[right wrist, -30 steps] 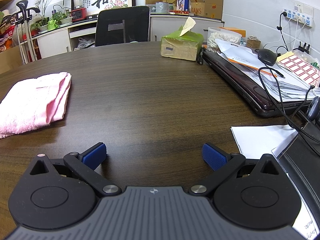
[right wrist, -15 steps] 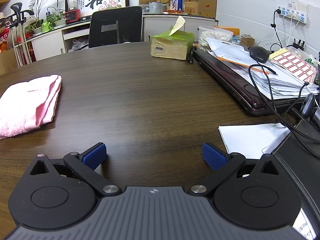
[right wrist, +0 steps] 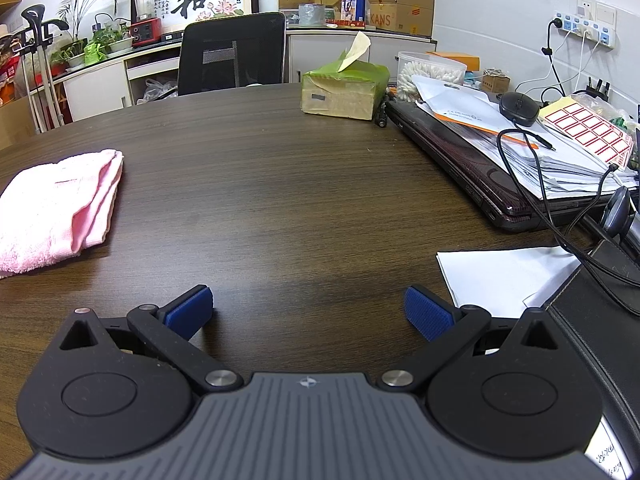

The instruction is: Fold towel

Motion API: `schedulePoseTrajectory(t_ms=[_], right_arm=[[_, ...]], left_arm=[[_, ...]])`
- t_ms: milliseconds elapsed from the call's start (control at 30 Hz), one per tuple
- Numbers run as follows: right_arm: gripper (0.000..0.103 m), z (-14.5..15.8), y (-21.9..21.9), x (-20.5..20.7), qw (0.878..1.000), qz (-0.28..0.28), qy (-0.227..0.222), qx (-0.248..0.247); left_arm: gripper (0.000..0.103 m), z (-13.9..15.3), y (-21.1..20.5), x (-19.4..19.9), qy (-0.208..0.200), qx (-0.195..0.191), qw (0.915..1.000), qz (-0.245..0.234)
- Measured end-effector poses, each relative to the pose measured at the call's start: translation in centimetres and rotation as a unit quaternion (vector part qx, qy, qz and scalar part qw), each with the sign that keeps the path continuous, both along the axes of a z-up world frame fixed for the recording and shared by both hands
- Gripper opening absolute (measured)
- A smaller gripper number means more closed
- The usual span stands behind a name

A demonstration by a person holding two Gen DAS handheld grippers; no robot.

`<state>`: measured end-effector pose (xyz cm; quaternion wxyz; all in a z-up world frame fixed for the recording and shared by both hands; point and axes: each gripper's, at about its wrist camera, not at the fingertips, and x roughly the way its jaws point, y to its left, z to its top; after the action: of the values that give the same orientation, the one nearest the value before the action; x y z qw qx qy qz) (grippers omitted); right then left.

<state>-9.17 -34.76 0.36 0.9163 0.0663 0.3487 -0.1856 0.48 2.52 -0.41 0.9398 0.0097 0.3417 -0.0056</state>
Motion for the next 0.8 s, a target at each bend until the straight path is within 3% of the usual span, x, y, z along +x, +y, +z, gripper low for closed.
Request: schedulePoseTrajectory(t_ms=[800], right_arm=[[0.103, -0.01, 0.02, 0.00, 1.000, 0.001, 0.000, 0.000]], left_arm=[[0.103, -0.02, -0.05, -0.07, 0.000, -0.001, 1.0000, 0.000]])
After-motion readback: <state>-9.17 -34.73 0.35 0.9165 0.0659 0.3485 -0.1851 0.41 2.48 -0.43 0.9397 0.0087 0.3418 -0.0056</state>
